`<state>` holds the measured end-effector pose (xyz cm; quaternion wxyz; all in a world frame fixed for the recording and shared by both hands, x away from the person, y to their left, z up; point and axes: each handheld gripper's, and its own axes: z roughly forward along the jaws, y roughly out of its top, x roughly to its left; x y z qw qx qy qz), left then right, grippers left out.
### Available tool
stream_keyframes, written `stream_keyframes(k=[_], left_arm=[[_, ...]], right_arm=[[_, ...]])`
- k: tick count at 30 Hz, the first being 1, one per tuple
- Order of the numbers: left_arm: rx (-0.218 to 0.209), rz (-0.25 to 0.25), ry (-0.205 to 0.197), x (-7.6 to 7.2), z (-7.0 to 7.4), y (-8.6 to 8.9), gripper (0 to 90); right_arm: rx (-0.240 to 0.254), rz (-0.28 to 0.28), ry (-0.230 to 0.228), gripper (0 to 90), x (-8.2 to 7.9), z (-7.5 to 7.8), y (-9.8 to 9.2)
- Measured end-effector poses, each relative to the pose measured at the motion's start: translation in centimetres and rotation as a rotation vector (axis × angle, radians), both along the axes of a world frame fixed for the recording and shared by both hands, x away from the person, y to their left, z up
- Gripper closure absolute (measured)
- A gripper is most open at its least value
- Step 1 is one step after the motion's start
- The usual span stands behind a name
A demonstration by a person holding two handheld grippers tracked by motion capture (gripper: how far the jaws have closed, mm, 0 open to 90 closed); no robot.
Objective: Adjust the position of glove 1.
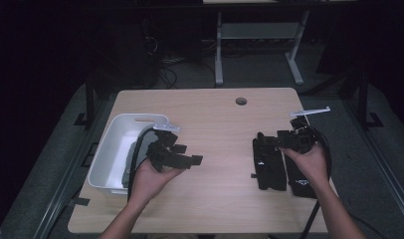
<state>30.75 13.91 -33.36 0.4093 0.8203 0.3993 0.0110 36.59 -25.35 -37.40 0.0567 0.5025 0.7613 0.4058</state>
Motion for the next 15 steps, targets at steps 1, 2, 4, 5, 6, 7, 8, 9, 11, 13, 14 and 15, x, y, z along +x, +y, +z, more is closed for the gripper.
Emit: stream_keyframes(k=[1, 2, 4, 5, 6, 7, 8, 9, 11, 13, 14, 15], left_arm=[[0.005, -0.006, -0.002, 0.0, 0.0, -0.2, 24.9], [0.006, -0.008, -0.002, -0.1, -0.1, -0.5, 24.9], [0.007, -0.013, -0.001, -0.2, -0.2, -0.9, 24.6], [0.007, -0.013, -0.001, -0.2, -0.2, -0.9, 24.6], [0.011, -0.024, -0.005, -0.1, -0.3, -1.0, 24.6], [0.006, -0.022, 0.0, -0.2, -0.3, -1.2, 24.6], [0.008, -0.028, 0.001, -0.2, -0.4, -1.6, 24.5], [0.008, -0.033, -0.003, -0.2, -0.5, -1.8, 24.4], [0.004, -0.039, -0.002, -0.1, -0.6, -2.1, 24.3], [0.0, -0.041, 0.003, -0.1, -0.7, -2.4, 24.3], [0.0, -0.043, 0.004, 0.0, -0.7, -2.5, 24.1], [0.003, -0.048, 0.004, 0.0, -0.8, -2.6, 24.0]], right_arm=[[-0.004, -0.002, 0.001, 27.4, -0.2, -0.2, -0.3], [-0.01, -0.004, 0.001, 27.4, -0.3, -0.4, -0.6], [-0.019, -0.01, 0.012, 27.4, -0.6, -0.8, -1.2], [-0.025, -0.013, 0.017, 27.4, -0.8, -1.0, -1.5], [-0.027, -0.018, 0.018, 27.5, -0.9, -1.1, -1.8], [-0.034, -0.024, 0.024, 27.6, -1.1, -1.3, -2.1], [-0.038, -0.026, 0.024, 27.7, -1.2, -1.4, -2.4], [-0.045, -0.029, 0.027, 27.8, -1.4, -1.5, -2.7], [-0.057, -0.035, 0.028, 28.4, -1.7, -1.7, -3.2], [-0.07, -0.036, 0.022, 28.7, -1.9, -1.8, -3.8], [-0.071, -0.042, 0.025, 28.8, -2.1, -1.8, -4.0], [-0.076, -0.042, 0.026, 29.3, -2.2, -1.9, -4.3]])
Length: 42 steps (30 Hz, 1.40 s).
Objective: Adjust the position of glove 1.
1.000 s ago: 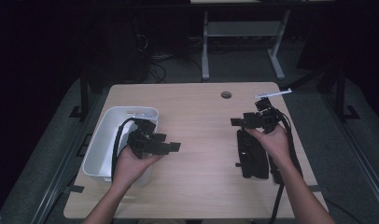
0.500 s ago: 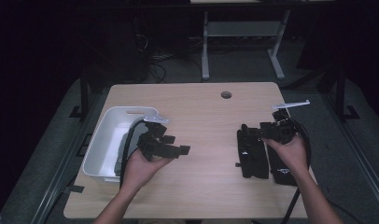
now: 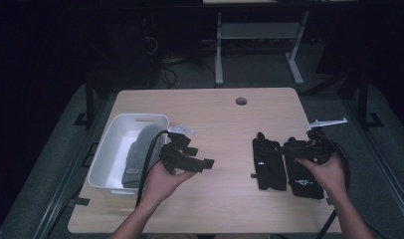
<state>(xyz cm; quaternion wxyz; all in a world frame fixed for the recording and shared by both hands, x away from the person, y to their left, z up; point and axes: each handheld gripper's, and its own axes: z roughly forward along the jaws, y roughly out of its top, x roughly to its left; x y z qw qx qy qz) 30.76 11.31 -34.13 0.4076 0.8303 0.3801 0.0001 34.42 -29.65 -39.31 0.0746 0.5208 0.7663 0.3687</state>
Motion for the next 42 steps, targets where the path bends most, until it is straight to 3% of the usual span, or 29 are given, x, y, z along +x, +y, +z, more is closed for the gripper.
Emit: stream_keyframes(k=[14, 28, 29, 33, 39, 42], left_arm=[[-0.006, -0.01, -0.001, 0.0, -0.3, -0.6, 23.2], [0.002, -0.024, 0.011, -0.1, -0.7, -1.5, 22.9], [0.004, -0.028, 0.009, -0.1, -0.8, -1.5, 22.9], [0.005, -0.029, 0.015, -0.2, -0.9, -1.7, 22.9], [0.002, -0.028, 0.013, -0.2, -1.0, -1.9, 22.9], [0.004, -0.031, 0.011, -0.2, -1.0, -1.9, 22.9]], right_arm=[[-0.065, -0.02, 0.008, 33.0, -1.8, -1.8, -2.5], [-0.182, -0.026, 0.041, 36.4, -3.5, -4.8, -4.1], [-0.196, -0.02, 0.026, 37.2, -3.5, -5.1, -4.3], [-0.2, -0.027, 0.044, 38.1, -3.6, -5.9, -4.4], [-0.259, -0.024, 0.017, 43.8, -3.9, -6.4, -3.8], [-0.262, -0.028, 0.009, 48.2, -4.1, -6.5, -3.6]])
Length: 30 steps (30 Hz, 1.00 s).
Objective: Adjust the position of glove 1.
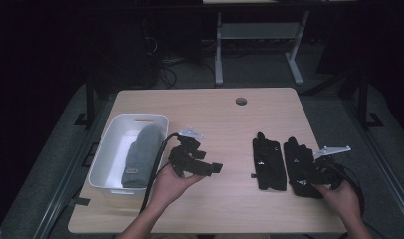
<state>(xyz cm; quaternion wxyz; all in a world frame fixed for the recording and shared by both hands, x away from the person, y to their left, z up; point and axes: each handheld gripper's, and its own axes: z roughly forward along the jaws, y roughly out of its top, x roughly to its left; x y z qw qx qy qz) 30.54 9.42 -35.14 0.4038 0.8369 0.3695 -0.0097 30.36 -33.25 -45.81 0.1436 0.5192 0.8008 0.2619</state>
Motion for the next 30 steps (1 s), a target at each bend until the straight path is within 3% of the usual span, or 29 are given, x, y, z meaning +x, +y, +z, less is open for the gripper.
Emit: stream_keyframes(k=[4, 13, 22, 30], left_arm=[[0.0, -0.001, -0.001, -0.02, -0.04, 0.02, 22.9], [-0.001, 0.0, -0.002, -0.08, 0.06, 0.19, 22.9], [-0.005, 0.009, 0.003, -0.02, 0.1, 0.24, 22.9], [-0.001, 0.012, 0.002, -0.06, 0.25, 0.46, 22.9]], right_arm=[[0.015, -0.005, -0.007, 57.5, -0.14, -0.03, 0.0], [-0.01, 0.008, -0.012, 75.3, -0.33, 0.06, 0.65], [0.036, -0.004, -0.004, 79.7, -0.42, 0.25, 0.41], [0.071, -0.015, -0.034, 80.0, -0.76, 0.95, -0.21]])
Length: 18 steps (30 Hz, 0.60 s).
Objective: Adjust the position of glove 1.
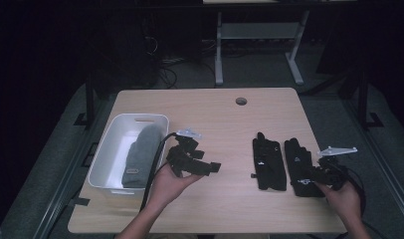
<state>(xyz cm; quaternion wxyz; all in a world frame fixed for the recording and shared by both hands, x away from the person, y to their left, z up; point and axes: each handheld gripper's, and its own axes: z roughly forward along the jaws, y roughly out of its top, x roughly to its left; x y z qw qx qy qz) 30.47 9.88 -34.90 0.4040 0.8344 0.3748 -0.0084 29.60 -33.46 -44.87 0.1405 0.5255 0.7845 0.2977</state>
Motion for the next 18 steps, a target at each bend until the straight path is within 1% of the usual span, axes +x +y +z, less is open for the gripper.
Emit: stream_keyframes(k=[1, 2, 3, 6, 10, 11, 12, 13, 16, 18], left_arm=[[-0.003, 0.001, -0.001, 0.0, 0.0, 0.0, 22.9], [-0.003, 0.001, -0.001, 0.0, 0.0, 0.0, 22.9], [0.001, -0.001, -0.003, 0.0, 0.1, 0.1, 22.9], [0.003, -0.002, -0.003, 0.0, 0.1, 0.1, 22.9], [-0.001, 0.001, -0.004, 0.0, 0.1, 0.2, 22.9], [0.001, 0.0, -0.007, 0.0, 0.1, 0.3, 22.9], [0.001, 0.0, -0.007, 0.0, 0.1, 0.3, 22.9], [0.004, -0.004, -0.009, 0.0, 0.1, 0.3, 22.9], [0.002, -0.001, -0.011, 0.0, 0.2, 0.3, 22.9], [-0.001, 0.0, -0.01, -0.1, 0.1, 0.3, 22.9]], right_arm=[[-0.002, -0.005, -0.01, 80.0, -0.1, 0.3, -0.1], [-0.002, -0.005, -0.01, 80.0, -0.1, 0.3, -0.1], [0.01, -0.01, -0.018, 80.0, -0.1, 0.6, -0.2], [0.008, -0.012, -0.031, 80.0, -0.1, 1.1, -0.2], [0.019, -0.019, -0.04, 80.0, -0.1, 1.6, -0.1], [0.023, -0.021, -0.047, 80.0, -0.1, 2.1, 0.0], [0.023, -0.021, -0.047, 80.0, -0.1, 2.1, 0.0], [0.024, -0.016, -0.059, 79.9, -0.1, 2.5, 0.1], [0.03, -0.022, -0.062, 79.9, -0.1, 2.9, 0.3], [0.039, -0.014, -0.077, 79.9, 0.0, 3.5, 0.8]])
